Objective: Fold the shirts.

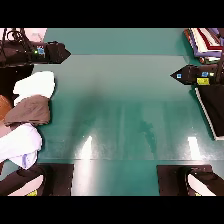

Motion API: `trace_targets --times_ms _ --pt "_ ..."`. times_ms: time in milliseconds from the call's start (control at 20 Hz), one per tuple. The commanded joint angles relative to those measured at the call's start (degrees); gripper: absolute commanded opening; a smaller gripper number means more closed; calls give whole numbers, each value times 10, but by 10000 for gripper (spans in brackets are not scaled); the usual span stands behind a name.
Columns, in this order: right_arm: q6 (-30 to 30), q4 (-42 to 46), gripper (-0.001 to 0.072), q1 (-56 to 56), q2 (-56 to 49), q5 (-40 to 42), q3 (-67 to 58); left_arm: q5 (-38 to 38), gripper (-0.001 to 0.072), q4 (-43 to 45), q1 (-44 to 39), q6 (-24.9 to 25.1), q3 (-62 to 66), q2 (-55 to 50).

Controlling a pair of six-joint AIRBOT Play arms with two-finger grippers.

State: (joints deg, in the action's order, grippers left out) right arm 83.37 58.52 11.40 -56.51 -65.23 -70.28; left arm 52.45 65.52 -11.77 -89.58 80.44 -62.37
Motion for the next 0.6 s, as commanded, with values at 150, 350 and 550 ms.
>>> trace_targets --times_ms 150,350,550 --pt "-1 0 19 2 1 1 0 -2 31 0 0 0 0 0" --pt "0 0 20 2 0 2 0 -2 30 0 0 0 0 0" --pt "0 0 19 2 0 2 0 -26 31 0 0 -10 0 0"
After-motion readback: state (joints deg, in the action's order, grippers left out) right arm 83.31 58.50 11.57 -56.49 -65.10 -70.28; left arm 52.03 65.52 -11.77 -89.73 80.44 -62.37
